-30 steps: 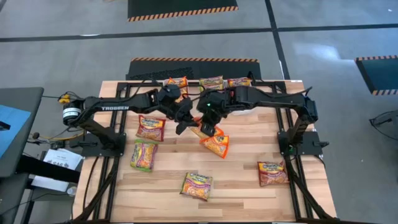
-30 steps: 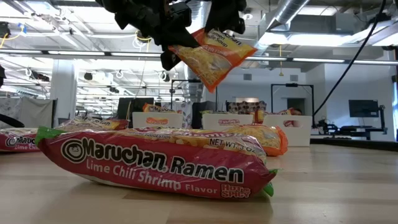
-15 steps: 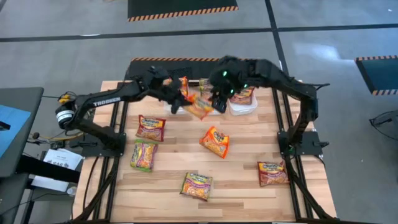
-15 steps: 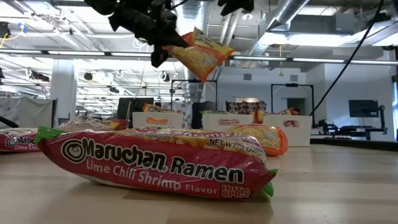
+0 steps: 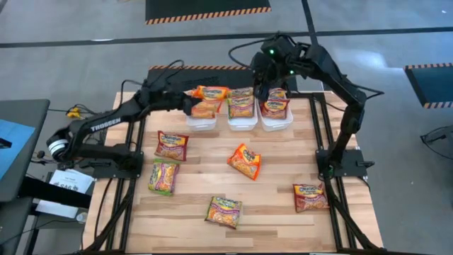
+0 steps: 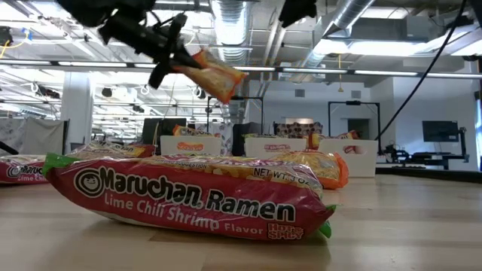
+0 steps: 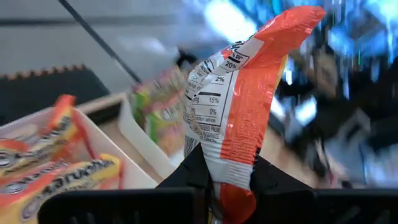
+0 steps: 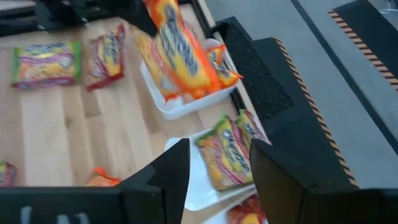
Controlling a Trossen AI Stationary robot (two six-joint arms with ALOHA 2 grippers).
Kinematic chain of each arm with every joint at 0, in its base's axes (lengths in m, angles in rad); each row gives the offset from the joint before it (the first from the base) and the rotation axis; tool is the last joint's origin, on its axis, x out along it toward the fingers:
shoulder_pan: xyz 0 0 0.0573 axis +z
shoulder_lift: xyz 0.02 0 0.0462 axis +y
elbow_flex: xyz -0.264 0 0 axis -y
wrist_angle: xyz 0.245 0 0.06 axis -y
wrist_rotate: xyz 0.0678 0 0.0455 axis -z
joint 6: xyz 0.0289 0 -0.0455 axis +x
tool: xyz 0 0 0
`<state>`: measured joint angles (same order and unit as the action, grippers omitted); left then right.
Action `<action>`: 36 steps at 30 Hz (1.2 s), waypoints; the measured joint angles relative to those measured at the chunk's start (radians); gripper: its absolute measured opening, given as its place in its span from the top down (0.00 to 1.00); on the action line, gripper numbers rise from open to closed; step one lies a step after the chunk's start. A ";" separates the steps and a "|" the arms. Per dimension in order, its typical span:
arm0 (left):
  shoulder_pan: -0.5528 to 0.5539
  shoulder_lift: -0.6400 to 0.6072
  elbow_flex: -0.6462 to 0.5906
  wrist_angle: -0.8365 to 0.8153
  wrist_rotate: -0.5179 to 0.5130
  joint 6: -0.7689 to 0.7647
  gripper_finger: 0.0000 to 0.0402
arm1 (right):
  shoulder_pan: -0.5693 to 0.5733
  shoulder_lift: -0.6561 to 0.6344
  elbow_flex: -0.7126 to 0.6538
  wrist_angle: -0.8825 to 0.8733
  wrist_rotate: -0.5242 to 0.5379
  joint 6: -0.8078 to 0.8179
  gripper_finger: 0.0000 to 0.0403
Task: Sort Maruchan noodles
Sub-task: Put the orange noodle pack into the left white bin
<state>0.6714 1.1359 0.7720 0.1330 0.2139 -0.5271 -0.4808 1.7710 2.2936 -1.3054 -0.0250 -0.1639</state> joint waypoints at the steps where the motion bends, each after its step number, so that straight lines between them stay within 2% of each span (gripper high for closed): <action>1: 0.001 -0.016 -0.049 0.070 -0.030 -0.034 0.95 | -0.013 0.000 0.000 -0.002 0.000 -0.004 0.53; 4: 0.003 -0.060 -0.198 0.270 -0.110 -0.112 0.94 | -0.049 0.000 0.000 -0.001 0.000 -0.006 0.53; 7: 0.003 -0.072 -0.313 0.432 -0.147 -0.143 0.94 | -0.076 0.000 0.000 -0.001 0.000 -0.005 0.53; 12: 0.003 -0.070 -0.412 0.460 -0.225 -0.166 0.94 | -0.109 0.000 0.000 0.001 0.000 -0.009 0.53; 19: 0.002 -0.066 -0.437 0.410 -0.274 -0.143 0.94 | -0.118 0.000 0.000 0.004 0.000 -0.028 0.53; 24: 0.002 -0.015 -0.437 0.392 -0.259 -0.157 0.94 | -0.116 0.000 0.000 0.004 -0.001 -0.028 0.53; 36: 0.003 0.162 -0.426 0.546 -0.240 -0.118 0.94 | -0.116 0.000 0.000 0.002 -0.001 -0.021 0.53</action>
<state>0.6743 1.2978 0.3456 0.6792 -0.0259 -0.6455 -0.5964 1.7714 2.2936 -1.3032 -0.0261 -0.1844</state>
